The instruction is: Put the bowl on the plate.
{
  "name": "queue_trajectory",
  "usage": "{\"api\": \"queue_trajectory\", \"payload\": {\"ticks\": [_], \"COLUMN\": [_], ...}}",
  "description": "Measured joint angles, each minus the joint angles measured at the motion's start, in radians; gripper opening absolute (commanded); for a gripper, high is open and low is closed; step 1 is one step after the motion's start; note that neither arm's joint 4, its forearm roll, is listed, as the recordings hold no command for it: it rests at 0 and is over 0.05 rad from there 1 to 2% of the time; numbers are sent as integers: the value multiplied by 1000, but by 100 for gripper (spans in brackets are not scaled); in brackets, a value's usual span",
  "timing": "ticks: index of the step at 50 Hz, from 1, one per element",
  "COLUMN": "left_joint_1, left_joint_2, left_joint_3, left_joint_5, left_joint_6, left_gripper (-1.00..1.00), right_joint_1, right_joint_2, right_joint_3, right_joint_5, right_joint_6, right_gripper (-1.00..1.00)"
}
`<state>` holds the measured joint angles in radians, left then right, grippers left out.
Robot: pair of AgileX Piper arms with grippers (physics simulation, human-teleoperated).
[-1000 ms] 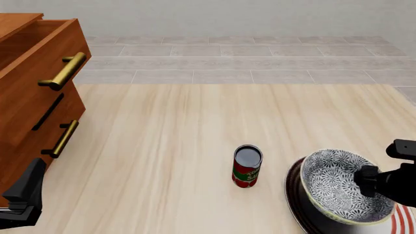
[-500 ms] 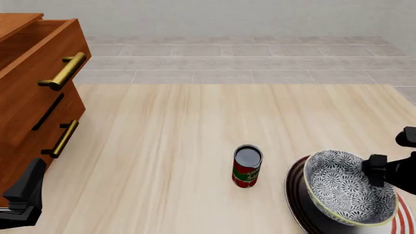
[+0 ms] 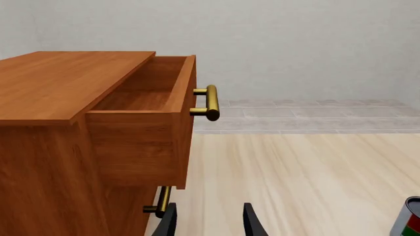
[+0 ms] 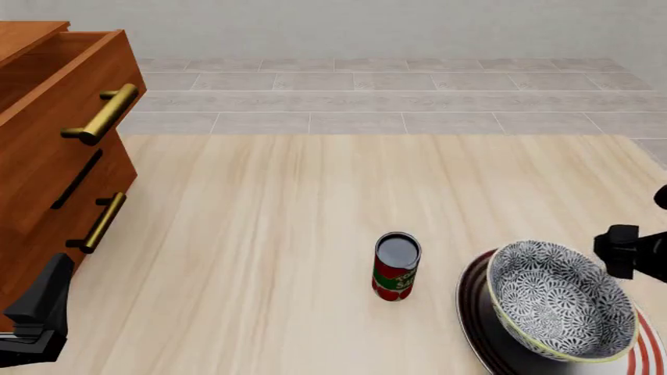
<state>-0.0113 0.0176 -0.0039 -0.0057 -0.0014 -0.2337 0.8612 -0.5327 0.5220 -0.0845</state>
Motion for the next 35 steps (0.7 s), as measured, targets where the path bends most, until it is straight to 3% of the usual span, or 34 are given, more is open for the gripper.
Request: {"api": "queue_trajectory", "payload": {"ticks": [35], "left_joint_1": [0], "left_joint_2": [0], "left_joint_3": [0], "left_joint_5": [0], "left_joint_6": [0], "left_gripper": [100], "right_joint_1": [52], "right_joint_2": [-57], "right_joint_3": [-211], "right_joint_5": [130], "right_joint_6": [-49], "right_gripper": [100]}}
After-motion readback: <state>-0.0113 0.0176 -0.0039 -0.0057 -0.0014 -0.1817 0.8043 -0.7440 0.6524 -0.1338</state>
